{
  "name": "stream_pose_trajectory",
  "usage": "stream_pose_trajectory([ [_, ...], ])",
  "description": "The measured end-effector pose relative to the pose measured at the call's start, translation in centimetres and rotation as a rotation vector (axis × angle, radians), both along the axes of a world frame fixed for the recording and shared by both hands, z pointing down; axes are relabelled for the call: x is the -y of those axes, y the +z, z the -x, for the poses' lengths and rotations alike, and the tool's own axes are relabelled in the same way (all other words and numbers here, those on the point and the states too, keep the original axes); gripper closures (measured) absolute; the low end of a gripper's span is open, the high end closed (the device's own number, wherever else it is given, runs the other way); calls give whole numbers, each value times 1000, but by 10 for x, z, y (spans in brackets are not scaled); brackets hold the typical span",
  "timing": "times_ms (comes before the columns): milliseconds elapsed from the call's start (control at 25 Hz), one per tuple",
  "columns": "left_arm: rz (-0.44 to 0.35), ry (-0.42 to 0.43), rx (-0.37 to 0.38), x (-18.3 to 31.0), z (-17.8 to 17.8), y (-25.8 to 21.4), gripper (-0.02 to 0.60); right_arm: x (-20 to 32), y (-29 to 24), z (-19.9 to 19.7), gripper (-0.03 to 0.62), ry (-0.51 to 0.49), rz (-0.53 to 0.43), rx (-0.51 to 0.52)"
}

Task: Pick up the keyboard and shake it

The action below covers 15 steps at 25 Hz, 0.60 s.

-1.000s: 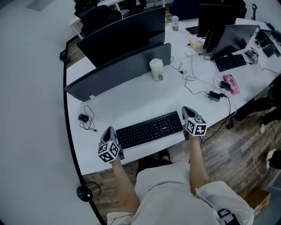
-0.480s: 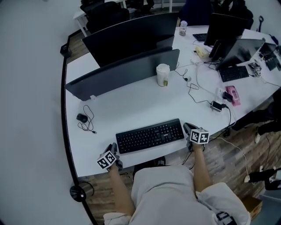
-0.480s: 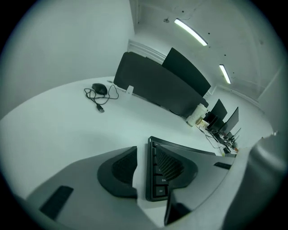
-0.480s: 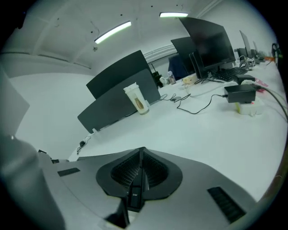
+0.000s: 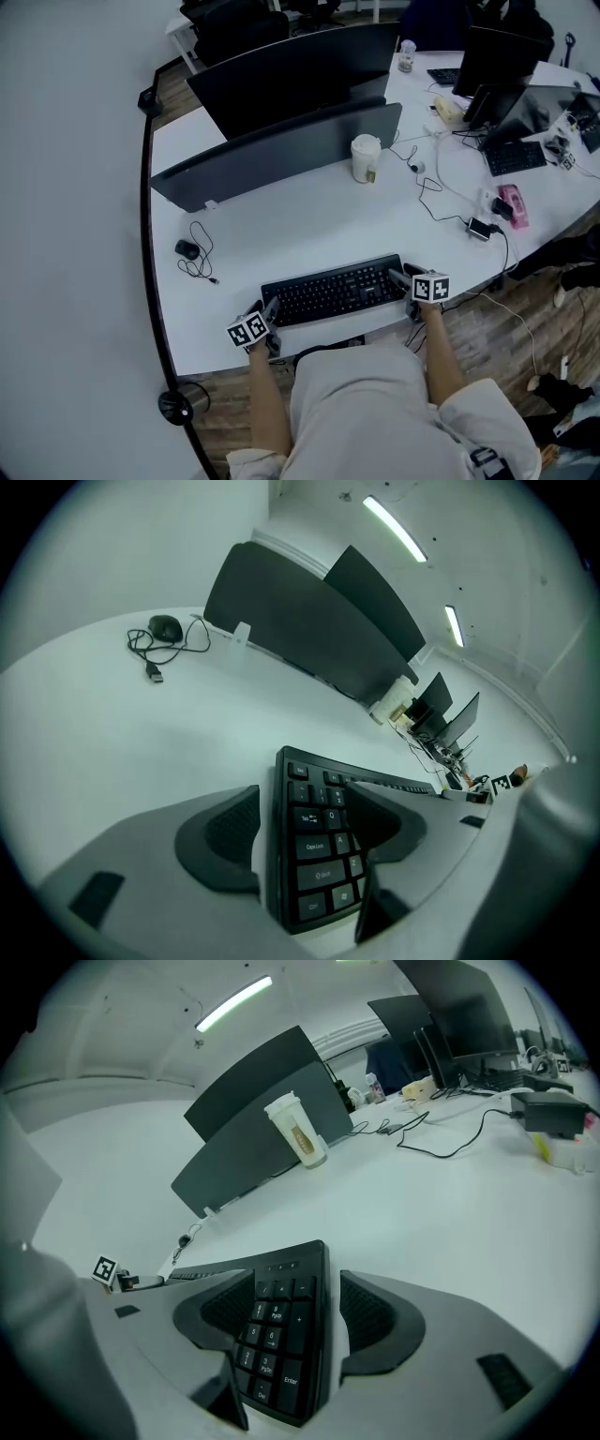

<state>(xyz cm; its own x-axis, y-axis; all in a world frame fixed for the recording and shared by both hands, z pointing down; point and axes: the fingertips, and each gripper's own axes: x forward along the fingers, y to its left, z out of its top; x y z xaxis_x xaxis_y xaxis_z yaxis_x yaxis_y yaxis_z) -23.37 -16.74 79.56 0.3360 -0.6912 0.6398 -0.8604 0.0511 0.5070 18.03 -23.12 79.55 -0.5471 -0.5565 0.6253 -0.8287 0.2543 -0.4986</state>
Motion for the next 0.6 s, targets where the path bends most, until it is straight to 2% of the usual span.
stream_pose_trajectory([
  [160,-37,-64,-31,3,-6,-4,258,8,2,16,304,20,-19,-17],
  [280,-42,-67,-68,2,-4,-6,242,12,1,20,299,72,-36,-39],
  [440,-44,-124,-269,2,8,-13,244,14,0,21,299,77,-66,-80],
  [600,-53,-237,-489,3,23,-15,244,16,-4,21,299,80,-105,-122],
])
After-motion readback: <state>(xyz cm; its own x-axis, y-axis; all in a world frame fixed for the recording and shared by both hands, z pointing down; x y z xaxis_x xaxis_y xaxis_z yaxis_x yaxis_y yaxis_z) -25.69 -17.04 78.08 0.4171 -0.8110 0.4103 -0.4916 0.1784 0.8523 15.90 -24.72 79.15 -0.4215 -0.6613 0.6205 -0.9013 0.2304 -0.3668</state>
